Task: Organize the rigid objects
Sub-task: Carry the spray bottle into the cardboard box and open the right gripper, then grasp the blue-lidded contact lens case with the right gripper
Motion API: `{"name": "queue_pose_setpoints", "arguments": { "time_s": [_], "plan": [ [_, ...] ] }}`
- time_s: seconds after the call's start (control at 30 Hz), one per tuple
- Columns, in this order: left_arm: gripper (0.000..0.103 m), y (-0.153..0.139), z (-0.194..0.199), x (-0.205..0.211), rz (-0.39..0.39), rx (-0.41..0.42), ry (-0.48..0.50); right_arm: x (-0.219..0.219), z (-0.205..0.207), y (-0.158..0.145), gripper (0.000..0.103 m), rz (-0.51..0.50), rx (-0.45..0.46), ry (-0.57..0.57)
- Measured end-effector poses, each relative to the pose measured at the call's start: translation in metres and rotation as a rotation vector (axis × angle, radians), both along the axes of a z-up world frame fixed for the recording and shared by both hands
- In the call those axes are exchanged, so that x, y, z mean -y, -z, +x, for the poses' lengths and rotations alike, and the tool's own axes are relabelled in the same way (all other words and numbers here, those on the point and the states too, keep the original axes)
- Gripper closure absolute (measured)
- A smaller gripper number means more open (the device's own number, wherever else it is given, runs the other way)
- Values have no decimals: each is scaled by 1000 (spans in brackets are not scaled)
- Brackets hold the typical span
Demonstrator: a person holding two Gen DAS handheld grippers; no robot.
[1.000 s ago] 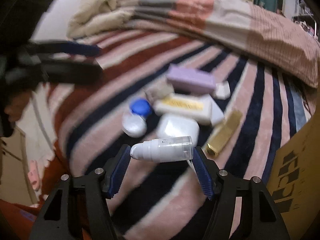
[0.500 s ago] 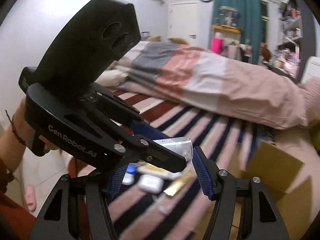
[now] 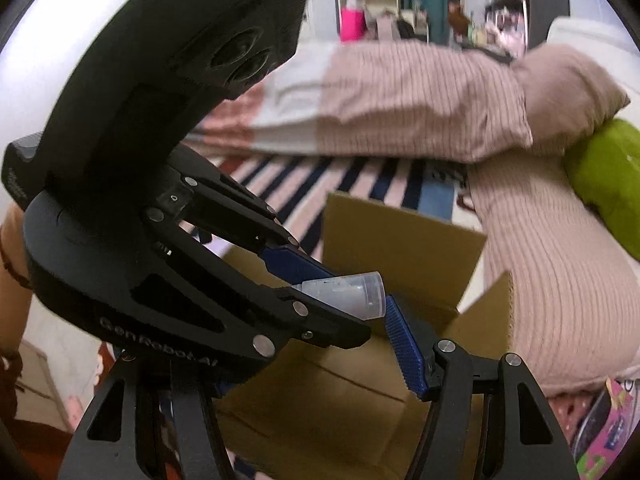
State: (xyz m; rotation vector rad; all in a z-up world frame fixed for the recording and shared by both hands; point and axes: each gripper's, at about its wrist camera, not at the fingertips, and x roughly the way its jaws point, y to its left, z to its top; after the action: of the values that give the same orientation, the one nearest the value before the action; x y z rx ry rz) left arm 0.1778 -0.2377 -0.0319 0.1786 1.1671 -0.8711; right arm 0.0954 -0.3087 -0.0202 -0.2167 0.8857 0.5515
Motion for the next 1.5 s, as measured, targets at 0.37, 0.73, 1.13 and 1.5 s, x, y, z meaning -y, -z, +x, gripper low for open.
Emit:
{"name": "queue_pose_setpoints", "arguments": {
  "time_s": [0.37, 0.73, 1.13, 1.5],
  "plan": [
    [26, -43, -22, -72, -9, 194, -156, -14, -16, -19, 7, 15, 49, -65],
    [16, -28, -91, -261, 16, 385, -577, -150, -68, -11, 7, 126, 77, -331],
    [16, 91, -146, -357, 35, 285, -805, -232, -50, 149, 41, 64, -193, -370],
    [16, 99, -148, -335, -91, 194, -707, -243, -51, 154, 77, 7, -151, -408]
  ]
}}
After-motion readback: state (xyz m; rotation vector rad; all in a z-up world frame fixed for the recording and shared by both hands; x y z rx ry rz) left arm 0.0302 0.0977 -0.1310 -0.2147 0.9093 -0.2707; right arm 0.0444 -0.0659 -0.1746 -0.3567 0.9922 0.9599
